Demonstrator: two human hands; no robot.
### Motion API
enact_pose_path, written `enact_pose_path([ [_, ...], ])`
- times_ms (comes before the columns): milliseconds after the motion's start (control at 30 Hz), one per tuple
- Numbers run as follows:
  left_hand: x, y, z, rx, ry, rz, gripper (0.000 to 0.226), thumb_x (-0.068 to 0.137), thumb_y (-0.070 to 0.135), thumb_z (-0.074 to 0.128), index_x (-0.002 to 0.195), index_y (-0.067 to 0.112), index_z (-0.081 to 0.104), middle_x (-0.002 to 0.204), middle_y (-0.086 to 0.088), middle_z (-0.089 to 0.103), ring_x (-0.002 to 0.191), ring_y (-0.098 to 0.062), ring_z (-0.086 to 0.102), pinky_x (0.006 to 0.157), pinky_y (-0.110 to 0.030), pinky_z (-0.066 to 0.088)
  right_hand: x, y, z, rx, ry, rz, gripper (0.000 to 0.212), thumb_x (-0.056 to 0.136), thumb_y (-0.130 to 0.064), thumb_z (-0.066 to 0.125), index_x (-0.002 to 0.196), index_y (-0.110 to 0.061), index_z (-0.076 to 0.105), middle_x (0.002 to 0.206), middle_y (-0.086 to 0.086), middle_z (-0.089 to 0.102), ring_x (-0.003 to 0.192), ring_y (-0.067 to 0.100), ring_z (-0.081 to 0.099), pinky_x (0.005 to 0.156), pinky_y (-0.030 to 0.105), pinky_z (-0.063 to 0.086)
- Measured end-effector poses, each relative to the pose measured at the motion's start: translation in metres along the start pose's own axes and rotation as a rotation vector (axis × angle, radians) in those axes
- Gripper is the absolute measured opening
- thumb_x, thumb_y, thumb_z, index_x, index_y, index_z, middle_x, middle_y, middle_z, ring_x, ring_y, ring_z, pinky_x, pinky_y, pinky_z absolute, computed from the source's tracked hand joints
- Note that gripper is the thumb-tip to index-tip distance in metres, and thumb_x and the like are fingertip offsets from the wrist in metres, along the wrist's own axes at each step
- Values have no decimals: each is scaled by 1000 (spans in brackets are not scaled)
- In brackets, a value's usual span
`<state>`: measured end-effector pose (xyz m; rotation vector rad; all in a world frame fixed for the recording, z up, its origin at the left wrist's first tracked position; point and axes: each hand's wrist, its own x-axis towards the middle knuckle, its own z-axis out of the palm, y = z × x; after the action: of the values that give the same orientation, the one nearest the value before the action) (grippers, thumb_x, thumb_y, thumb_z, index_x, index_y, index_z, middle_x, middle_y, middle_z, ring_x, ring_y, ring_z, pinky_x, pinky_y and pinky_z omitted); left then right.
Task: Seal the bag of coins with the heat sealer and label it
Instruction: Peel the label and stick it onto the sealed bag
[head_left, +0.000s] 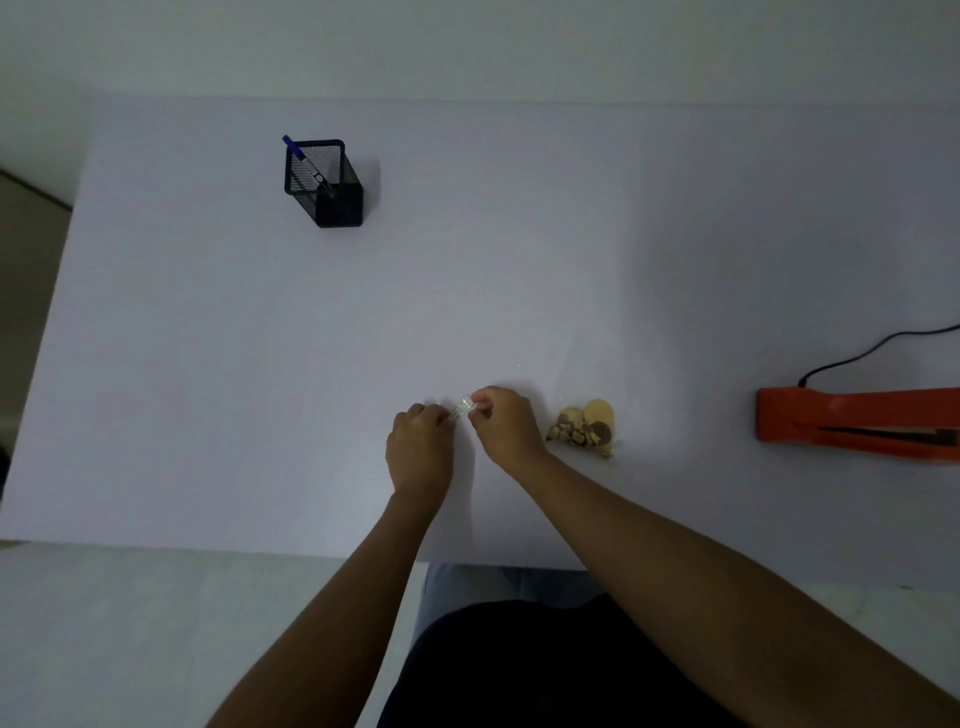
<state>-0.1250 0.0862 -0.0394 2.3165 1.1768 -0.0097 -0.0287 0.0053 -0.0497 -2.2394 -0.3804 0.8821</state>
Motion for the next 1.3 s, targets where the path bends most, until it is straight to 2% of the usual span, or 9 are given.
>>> enact_pose_path([
  [267,1,-3,2,-1,-5,0,18,96,21,61,97,12,76,94,-5,74,84,-20,64,73,-26,49,5,-1,1,59,-18,29,12,89,-11,68,100,-10,72,95,5,73,83,15,65,78,24,54],
  [400,1,-3,1,-8,-9,0,18,96,21,60,98,12,75,95,-4,74,84,-20,64,74,-26,50,7,-1,-2,92,-18,36,13,91,-15,68,99,-7,75,94,6,76,86,18,68,77,24,52],
  [567,3,0,-3,-125,-55,-18,22,94,27,64,109,14,72,106,-2,73,92,-17,65,83,-25,49,9,-3,-14,263,-80,136,13,91,-17,68,96,-8,77,80,2,73,71,14,67,66,28,51],
  [700,3,8,-17,-373,-105,42,25,87,23,73,111,16,73,105,3,74,83,-7,65,77,-13,49,2,-8,-33,434,-99,140,13,92,-18,67,98,-12,77,92,0,75,84,10,66,72,25,54],
  [800,3,12,-23,-473,-110,44,27,87,24,74,113,17,74,109,5,74,86,-6,68,81,-21,57,-7,-12,-48,557,-152,139,12,93,-19,67,99,-14,77,98,1,76,89,10,69,72,23,58],
  [967,4,22,-32,-534,-89,29,28,87,26,73,114,17,74,111,6,73,87,-6,69,78,-12,54,-16,-15,-58,590,-146,102,12,93,-19,69,99,-14,78,95,2,77,94,20,71,76,29,62],
  [1133,3,29,-37,-546,-81,114,22,87,23,73,109,18,76,106,5,75,87,-6,69,78,-16,57,-26,-18,-68,628,-205,47,14,96,-17,64,99,-13,77,95,1,78,96,15,73,81,36,62],
  [1300,0,33,-40,-563,-88,151,20,87,19,73,107,17,77,102,4,76,88,-7,69,80,-19,57,-29,-18,-72,657,-187,76,16,96,-14,62,98,-11,78,94,4,78,95,18,73,82,42,62],
])
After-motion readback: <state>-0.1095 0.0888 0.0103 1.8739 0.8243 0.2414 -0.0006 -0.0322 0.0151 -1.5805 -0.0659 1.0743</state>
